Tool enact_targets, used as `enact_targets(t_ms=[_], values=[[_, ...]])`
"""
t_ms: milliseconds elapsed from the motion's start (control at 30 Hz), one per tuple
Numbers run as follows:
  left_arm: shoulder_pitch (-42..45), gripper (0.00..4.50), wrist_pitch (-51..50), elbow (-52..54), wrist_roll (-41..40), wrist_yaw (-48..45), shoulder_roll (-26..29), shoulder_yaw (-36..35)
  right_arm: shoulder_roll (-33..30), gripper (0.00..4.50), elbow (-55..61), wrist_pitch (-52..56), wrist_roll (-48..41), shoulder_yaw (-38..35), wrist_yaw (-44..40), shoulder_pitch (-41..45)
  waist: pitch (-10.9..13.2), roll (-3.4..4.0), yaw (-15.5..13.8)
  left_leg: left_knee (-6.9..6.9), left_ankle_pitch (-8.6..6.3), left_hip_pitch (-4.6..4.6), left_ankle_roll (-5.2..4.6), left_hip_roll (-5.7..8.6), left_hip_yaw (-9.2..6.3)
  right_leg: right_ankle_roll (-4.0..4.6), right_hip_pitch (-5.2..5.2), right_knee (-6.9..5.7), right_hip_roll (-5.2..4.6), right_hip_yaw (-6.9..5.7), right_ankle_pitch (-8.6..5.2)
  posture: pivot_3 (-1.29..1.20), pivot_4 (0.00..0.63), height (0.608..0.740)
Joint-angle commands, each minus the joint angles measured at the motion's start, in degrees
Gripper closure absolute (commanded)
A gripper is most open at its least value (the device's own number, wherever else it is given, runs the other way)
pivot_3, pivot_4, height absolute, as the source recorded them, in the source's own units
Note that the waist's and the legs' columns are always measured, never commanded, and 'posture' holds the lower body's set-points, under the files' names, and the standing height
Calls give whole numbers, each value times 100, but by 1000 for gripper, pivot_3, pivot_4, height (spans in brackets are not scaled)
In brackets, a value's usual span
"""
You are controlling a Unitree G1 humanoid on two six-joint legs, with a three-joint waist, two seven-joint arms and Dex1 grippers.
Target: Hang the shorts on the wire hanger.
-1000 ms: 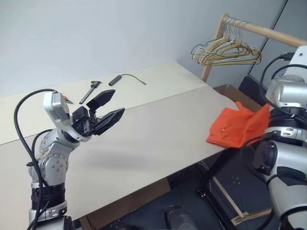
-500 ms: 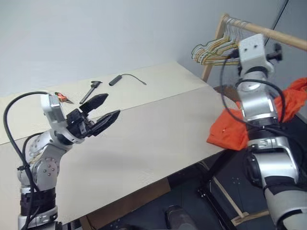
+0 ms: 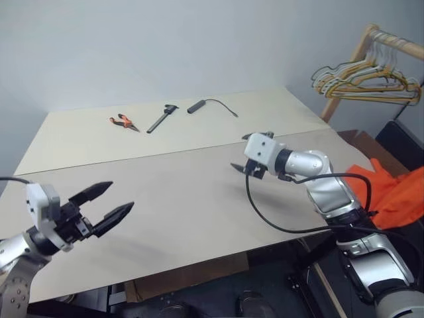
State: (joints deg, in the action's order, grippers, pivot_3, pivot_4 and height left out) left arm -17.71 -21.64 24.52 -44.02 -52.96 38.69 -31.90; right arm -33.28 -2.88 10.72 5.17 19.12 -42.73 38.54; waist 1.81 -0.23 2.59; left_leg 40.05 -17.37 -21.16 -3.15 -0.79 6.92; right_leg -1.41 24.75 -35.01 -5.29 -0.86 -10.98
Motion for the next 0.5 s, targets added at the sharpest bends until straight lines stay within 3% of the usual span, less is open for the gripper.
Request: enact_targets(t_ms=[33, 200, 500], values=[[-190, 0, 59, 433, 148, 151, 61, -153, -51, 42, 293, -220, -163, 6, -509, -35, -1, -5, -100, -2, 2, 0, 4, -1, 0, 17, 1, -1, 0, -3, -10, 92, 0, 740], [-483, 0, 65, 646, 377, 247, 77, -71, 19, 42, 355, -354, -155, 88, -897, -155, -1, -7, -266, -10, 11, 0, 20, -5, 0, 29, 8, -7, 9, -6, -16, 124, 0, 740], [-584, 0, 106, 800, 589, 399, -36, 88, 243, 42, 253, -453, 96, 208, -867, -267, -1, -11, -368, -14, 33, -1, -10, -5, 0, 33, 9, -9, 12, -9, -19, 156, 0, 740]])
